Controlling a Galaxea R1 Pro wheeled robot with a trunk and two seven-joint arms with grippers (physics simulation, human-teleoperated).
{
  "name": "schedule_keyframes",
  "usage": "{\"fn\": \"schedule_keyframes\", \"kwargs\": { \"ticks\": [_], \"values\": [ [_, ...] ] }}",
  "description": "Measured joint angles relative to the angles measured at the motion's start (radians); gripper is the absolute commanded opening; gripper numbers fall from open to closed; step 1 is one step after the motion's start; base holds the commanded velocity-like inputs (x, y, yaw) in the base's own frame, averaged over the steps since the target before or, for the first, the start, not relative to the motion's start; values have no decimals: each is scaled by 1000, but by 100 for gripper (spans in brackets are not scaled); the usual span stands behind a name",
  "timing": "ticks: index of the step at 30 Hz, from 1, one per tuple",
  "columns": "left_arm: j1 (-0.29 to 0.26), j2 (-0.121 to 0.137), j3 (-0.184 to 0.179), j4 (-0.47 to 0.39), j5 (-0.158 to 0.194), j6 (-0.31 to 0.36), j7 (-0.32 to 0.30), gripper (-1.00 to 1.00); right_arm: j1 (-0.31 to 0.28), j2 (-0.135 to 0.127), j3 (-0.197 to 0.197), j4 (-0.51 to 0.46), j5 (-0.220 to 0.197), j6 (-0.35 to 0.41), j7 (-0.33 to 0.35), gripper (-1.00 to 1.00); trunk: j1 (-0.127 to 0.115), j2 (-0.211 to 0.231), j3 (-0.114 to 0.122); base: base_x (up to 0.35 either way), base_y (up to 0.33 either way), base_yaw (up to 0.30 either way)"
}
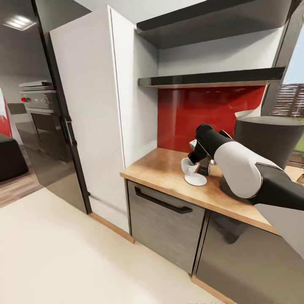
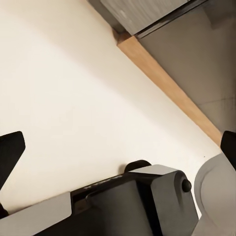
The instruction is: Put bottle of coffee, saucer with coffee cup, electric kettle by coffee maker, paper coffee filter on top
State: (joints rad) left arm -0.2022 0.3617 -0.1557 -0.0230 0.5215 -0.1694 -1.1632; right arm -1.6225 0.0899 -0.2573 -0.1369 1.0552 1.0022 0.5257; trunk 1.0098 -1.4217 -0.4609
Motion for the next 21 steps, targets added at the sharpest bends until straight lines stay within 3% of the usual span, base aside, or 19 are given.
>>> {"fn": "schedule_keyframes", "kwargs": {
  "ticks": [7, 14, 21],
  "values": [
    [0, 0, 0, 0, 0, 0, 0, 100, 0, 0, 0, 0, 0, 0, 0, -100, 0, 0, 5, 0, 1, -237],
    [0, 0, 0, 0, 1, 0, 0, 100, 0, 0, 0, 0, -1, -1, 0, -100, 0, 0, 6, 33, 159, -28],
    [0, 0, 0, 0, 0, 0, 0, 100, 0, 0, 0, 0, -1, 0, 0, -100, 0, 0, 7, 8, 26, -68]
  ]
}}
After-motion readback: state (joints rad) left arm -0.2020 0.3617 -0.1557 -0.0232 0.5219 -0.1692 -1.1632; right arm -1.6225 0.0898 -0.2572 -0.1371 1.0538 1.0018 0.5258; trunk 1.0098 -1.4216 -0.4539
